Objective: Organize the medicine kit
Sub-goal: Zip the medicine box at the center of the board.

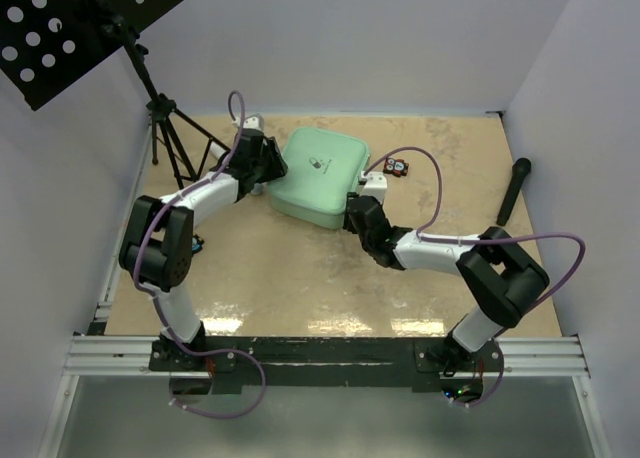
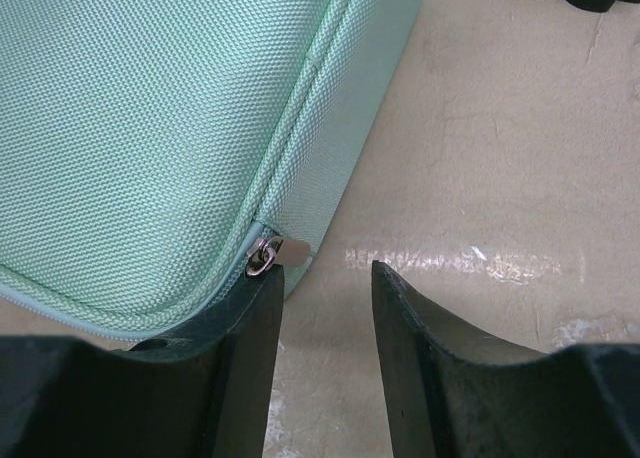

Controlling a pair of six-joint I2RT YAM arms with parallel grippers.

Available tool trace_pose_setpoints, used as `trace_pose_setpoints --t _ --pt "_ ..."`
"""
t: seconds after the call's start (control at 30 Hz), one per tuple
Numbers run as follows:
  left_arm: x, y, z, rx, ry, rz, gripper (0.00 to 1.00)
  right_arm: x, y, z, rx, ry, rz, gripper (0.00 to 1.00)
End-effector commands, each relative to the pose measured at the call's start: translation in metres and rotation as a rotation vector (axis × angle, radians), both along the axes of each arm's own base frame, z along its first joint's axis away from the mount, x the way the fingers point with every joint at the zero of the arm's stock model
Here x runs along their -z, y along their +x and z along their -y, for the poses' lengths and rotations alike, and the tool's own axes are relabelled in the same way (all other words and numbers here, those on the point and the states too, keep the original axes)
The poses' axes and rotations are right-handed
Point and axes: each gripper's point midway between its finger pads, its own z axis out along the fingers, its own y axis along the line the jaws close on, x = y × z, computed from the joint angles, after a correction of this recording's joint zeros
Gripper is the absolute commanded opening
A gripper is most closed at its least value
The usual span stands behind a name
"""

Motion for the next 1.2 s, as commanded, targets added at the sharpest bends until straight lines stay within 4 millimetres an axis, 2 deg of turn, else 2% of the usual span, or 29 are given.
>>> trace_pose_setpoints --t 0.0,0.27,0.73,0.87,1.17 --pt "-0.003 0.009 0.005 0.026 -0.001 0.019 0.52 -0.045 0.023 -0.012 0.038 0.096 0.148 0.45" --pt "-0.002 0.01 0.005 0.036 0.01 0.022 0.52 -0.057 0.024 -0.012 0.043 0.133 0.2 0.4" --pt "0.0 0.01 0.006 0.052 0.019 0.027 0.5 -0.042 0.034 -0.017 0.061 0.115 0.182 0.27" --pt "-0.002 0.011 0.006 0.053 0.022 0.032 0.5 -0.045 0.028 -0.016 0.054 0.131 0.17 0.27" --pt "-0.006 0.015 0.005 0.051 0.026 0.043 0.5 -0.063 0.014 -0.007 0.002 0.214 0.15 0.38"
